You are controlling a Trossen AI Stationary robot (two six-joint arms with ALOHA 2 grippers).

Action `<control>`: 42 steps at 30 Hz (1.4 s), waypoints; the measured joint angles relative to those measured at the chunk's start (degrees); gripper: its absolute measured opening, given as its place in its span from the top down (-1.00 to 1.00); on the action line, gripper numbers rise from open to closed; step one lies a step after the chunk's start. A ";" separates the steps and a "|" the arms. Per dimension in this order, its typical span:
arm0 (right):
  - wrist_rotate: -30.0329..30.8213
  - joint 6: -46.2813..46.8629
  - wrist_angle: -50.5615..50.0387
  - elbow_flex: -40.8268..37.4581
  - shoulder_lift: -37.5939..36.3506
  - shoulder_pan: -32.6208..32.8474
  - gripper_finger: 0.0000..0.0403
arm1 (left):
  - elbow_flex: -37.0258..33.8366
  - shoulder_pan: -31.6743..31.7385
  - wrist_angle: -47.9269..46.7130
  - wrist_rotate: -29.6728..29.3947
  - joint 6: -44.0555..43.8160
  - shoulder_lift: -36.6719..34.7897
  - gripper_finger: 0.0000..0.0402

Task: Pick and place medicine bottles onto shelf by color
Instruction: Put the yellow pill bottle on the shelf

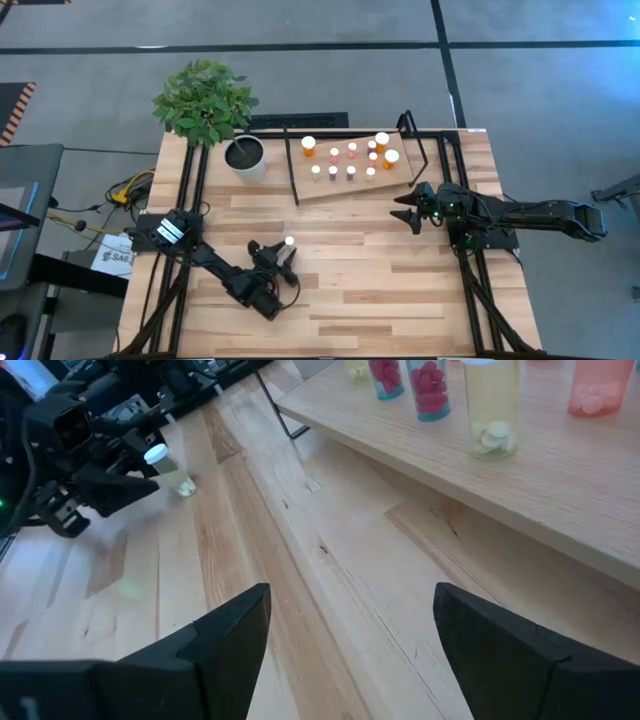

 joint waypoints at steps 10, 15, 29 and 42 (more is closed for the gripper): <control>0.00 0.00 0.02 0.00 -0.01 -0.01 -0.49 | 0.02 -0.04 -5.84 19.47 -2.55 -7.87 0.00; 0.00 0.00 0.02 0.02 0.00 -0.01 -0.49 | 0.04 1.27 -12.54 35.03 -9.76 -13.81 0.00; 0.00 0.00 0.00 0.02 0.01 0.00 -0.49 | 0.04 9.46 -21.70 62.05 -20.04 -33.23 0.00; 0.00 0.00 0.00 0.02 -0.01 0.00 -0.49 | 0.04 14.49 -20.92 63.27 -24.13 -36.11 -0.75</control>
